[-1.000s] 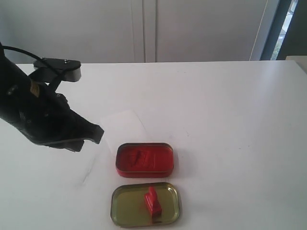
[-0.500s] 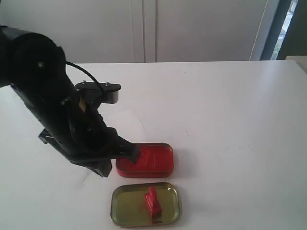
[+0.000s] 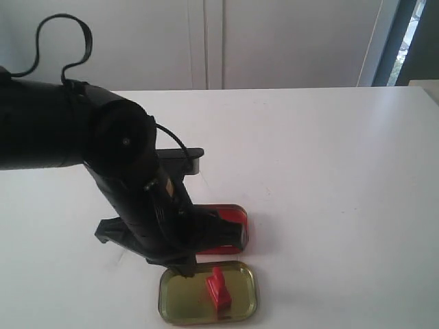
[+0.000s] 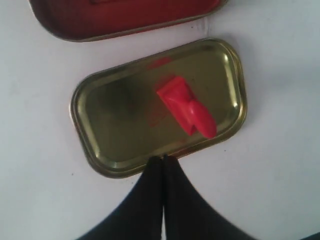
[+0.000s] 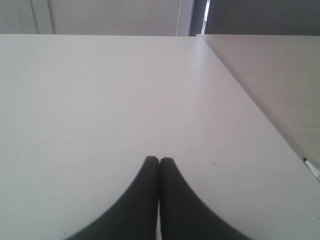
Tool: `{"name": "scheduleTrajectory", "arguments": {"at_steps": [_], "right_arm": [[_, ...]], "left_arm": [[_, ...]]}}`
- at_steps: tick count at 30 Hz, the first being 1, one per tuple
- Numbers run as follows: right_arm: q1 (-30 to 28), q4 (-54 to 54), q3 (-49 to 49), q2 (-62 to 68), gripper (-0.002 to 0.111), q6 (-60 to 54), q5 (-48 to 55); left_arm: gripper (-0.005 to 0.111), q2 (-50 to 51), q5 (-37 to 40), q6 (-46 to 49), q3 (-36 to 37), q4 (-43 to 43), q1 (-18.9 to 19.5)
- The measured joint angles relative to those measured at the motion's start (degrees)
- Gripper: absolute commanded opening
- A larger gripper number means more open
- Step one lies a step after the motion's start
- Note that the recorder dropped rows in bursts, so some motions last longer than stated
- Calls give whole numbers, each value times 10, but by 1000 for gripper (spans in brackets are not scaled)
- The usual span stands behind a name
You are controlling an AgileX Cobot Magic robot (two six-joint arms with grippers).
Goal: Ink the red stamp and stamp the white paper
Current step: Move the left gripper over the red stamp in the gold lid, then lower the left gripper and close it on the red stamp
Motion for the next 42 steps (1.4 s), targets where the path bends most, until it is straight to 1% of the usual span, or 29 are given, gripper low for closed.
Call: {"name": "scheduleTrajectory", "arguments": {"at_steps": [2,3,4,5,7,8,15,21,27,37,42], "right_arm": [[0,0,0,0,0,0,0],[0,0,0,0,0,0,0],[0,0,0,0,0,0,0],[0,0,0,0,0,0,0],[0,0,0,0,0,0,0],[0,0,0,0,0,0,0],[0,0,0,0,0,0,0],[0,0,0,0,0,0,0],[0,0,0,0,0,0,0],[0,0,0,0,0,0,0],[0,0,0,0,0,8,0]], "left_arm": [[13,4,-20,-20,0,-14,-2],[22,4,-31,-22,0,-22,-2],[28,5,-38,-24,0,-36,-2],[41,5,-41,-25,0,-45,-2],[61,6,-48,-26,0,-62,-3],[64,6,-51,-26,0,-69,-3],[65,44,-65,-27,0,-102,-3],[64,64,-67,-27,0,-108,-3],[64,82,-88,-27,0,-129,-3],[64,93,-98,-27,0,-131,-3],[64,93,-100,-27,0,-118,-3]]}}
